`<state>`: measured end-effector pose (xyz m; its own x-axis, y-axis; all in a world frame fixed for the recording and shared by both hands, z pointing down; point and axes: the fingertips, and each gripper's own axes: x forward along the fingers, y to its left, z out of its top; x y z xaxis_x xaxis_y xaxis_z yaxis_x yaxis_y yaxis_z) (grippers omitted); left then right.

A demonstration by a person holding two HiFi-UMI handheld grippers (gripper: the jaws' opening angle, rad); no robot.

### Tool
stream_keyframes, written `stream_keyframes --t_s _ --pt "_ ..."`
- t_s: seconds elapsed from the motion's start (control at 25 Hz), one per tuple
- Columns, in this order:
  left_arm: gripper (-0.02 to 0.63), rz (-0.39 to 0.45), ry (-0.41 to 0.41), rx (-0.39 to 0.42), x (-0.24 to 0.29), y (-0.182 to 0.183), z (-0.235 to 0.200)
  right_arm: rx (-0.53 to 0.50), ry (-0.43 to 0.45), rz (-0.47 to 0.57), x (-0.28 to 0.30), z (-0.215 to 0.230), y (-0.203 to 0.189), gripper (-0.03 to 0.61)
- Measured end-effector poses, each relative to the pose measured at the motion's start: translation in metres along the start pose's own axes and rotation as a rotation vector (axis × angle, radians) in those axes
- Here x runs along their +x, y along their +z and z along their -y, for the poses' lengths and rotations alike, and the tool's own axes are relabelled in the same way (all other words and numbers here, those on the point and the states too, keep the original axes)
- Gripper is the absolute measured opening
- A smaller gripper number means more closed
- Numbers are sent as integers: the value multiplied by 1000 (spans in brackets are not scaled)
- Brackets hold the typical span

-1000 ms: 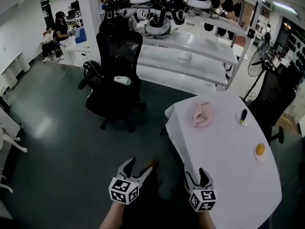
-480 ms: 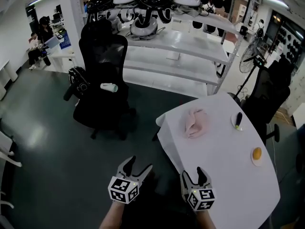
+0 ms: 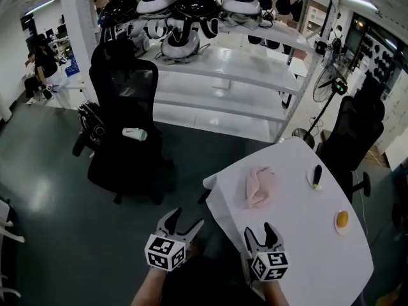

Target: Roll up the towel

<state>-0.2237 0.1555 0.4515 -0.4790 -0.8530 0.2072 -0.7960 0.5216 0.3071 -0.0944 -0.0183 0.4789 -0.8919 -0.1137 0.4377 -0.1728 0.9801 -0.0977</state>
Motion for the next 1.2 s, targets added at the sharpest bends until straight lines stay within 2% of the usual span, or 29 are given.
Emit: stream_keyframes --t_s 0.28,0.6,0.96,1.2 --pt "348 -10 -39 14 46 20 -34 9 -29 10 48 5 24 282" --pt "348 -21 -118 55 104 45 -54 59 -120 56 86 34 50 284" --pt "348 -100 -256 106 155 38 -35 124 -215 47 85 56 39 282" --pt "348 -184 -348 68 189 10 -1 129 -264 -10 78 80 17 282"
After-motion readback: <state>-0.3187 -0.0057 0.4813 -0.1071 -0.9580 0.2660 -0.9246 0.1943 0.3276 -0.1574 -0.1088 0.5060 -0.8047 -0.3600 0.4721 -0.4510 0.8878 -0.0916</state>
